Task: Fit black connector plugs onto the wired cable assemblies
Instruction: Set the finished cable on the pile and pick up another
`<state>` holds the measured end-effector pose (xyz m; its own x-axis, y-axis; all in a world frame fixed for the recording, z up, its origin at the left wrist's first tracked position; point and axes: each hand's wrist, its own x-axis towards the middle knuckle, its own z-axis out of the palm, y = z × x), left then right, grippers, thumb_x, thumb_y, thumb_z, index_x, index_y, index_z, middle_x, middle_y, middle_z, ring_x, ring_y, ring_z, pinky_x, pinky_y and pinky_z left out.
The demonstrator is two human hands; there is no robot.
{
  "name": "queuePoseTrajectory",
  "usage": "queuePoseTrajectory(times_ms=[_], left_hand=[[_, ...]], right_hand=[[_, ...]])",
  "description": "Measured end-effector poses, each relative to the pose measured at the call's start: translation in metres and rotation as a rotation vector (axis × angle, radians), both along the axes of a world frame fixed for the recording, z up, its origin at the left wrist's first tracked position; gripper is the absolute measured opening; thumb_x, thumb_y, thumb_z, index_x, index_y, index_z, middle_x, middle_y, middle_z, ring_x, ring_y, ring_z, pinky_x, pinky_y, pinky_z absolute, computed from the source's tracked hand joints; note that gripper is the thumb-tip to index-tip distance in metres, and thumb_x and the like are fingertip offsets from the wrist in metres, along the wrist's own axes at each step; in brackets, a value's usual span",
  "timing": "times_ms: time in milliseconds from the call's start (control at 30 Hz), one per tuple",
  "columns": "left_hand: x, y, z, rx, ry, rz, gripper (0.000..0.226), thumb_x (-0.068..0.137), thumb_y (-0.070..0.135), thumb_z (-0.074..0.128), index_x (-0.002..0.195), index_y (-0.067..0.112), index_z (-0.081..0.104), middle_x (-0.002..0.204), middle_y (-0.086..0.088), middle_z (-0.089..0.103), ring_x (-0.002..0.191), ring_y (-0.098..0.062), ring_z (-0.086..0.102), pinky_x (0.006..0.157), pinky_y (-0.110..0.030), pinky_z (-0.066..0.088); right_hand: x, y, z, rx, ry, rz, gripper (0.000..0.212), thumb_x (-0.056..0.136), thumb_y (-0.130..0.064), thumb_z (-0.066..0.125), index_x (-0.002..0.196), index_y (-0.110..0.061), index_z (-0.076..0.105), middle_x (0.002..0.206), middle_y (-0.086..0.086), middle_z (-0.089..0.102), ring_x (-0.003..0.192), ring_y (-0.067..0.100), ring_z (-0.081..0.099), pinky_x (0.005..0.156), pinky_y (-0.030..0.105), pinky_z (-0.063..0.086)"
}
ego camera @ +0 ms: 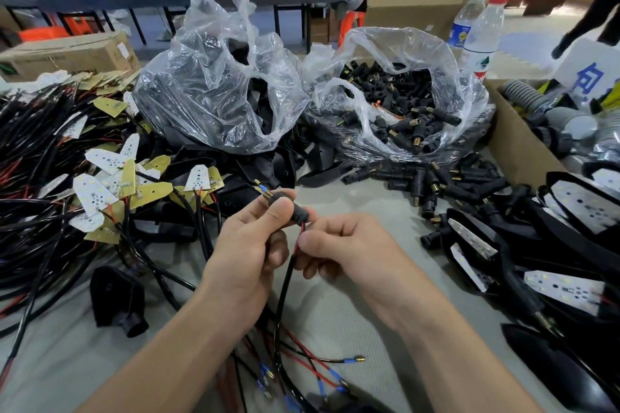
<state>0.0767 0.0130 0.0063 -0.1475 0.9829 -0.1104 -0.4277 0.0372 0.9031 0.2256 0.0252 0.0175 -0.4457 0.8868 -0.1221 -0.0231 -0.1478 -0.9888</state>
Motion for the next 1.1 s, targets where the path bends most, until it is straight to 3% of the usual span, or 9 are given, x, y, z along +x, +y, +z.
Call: queuePoseTrajectory(times_ms=[133,267,500,600,733,867,967,1033,1100], left_hand=[[0.000,0.000,-0.002,0.016,-0.021,-0.009,0.011,0.076,0.028,0.069,0.082,0.027,0.078,0.089,-0.010,0.076,0.036,-0.006,0.036,0.039,-0.015,0.032],[-0.003,-0.001,-0.003,0.042,0.024,-0.043,0.017,0.079,0.033,0.067,0.090,0.028,0.079,0.100,-0.013,0.077,0.039,-0.009,0.037,0.042,-0.018,0.034],[-0.001,0.003,-0.004,0.019,0.210,0.049,0.026,0.092,0.042,0.061,0.093,0.027,0.082,0.086,-0.002,0.076,0.050,-0.008,0.050,0.045,-0.014,0.039],[-0.001,0.004,-0.006,0.041,0.383,0.068,0.020,0.098,0.028,0.064,0.091,0.028,0.082,0.087,0.006,0.076,0.073,-0.007,0.061,0.060,-0.016,0.047],[0.002,0.002,-0.005,0.010,0.324,0.018,0.024,0.094,0.036,0.060,0.096,0.026,0.082,0.108,0.001,0.079,0.107,-0.023,0.070,0.097,-0.047,0.052],[0.000,0.005,-0.001,-0.017,0.301,0.121,0.038,0.105,0.029,0.053,0.081,0.024,0.082,0.097,-0.003,0.079,0.083,-0.012,0.072,0.080,-0.037,0.053],[-0.004,0.007,0.002,-0.016,0.262,0.123,0.041,0.104,0.029,0.053,0.075,0.024,0.081,0.088,-0.004,0.078,0.067,-0.006,0.064,0.067,-0.026,0.050],[-0.002,0.007,0.001,-0.010,0.245,0.104,0.040,0.104,0.032,0.054,0.074,0.024,0.080,0.082,-0.004,0.077,0.062,-0.006,0.058,0.059,-0.020,0.049],[0.001,0.006,-0.001,0.008,0.247,0.103,0.040,0.103,0.033,0.054,0.074,0.024,0.079,0.072,-0.004,0.073,0.058,-0.007,0.056,0.054,-0.018,0.048]], right_hand=[[-0.003,-0.002,0.000,0.006,-0.020,-0.002,0.032,0.099,-0.010,0.060,0.070,-0.014,0.072,0.066,0.008,0.068,0.058,0.013,0.060,0.052,0.018,0.039],[-0.004,-0.002,-0.004,-0.001,0.009,-0.074,0.044,0.103,-0.019,0.056,0.061,-0.022,0.069,0.055,0.002,0.060,0.048,0.013,0.054,0.048,0.020,0.037],[0.001,0.005,-0.009,-0.009,0.013,-0.209,0.026,0.093,-0.022,0.071,0.068,-0.015,0.069,0.062,0.010,0.064,0.040,0.014,0.045,0.041,0.021,0.031],[0.006,0.008,-0.007,-0.040,0.033,-0.151,0.022,0.097,-0.028,0.066,0.080,-0.017,0.074,0.067,0.011,0.065,0.045,0.015,0.052,0.045,0.025,0.030],[0.004,0.004,-0.006,0.022,-0.103,-0.037,0.016,0.094,-0.013,0.065,0.082,-0.006,0.075,0.075,0.026,0.066,0.046,0.015,0.048,0.055,0.030,0.036],[0.003,0.001,-0.006,0.024,-0.178,0.062,0.023,0.097,-0.012,0.062,0.078,-0.001,0.071,0.068,0.013,0.068,0.049,0.014,0.048,0.057,0.027,0.040],[0.004,-0.001,-0.004,0.037,-0.222,0.203,0.022,0.096,-0.015,0.064,0.084,0.003,0.069,0.074,0.020,0.068,0.054,0.017,0.046,0.055,0.023,0.038],[0.005,-0.002,-0.003,-0.004,-0.205,0.289,0.022,0.097,-0.013,0.062,0.088,0.008,0.066,0.073,0.013,0.067,0.051,0.014,0.042,0.054,0.021,0.035],[0.006,-0.001,-0.002,-0.027,-0.185,0.327,0.019,0.097,-0.010,0.062,0.082,0.000,0.066,0.069,0.007,0.067,0.050,0.011,0.044,0.053,0.018,0.036]])
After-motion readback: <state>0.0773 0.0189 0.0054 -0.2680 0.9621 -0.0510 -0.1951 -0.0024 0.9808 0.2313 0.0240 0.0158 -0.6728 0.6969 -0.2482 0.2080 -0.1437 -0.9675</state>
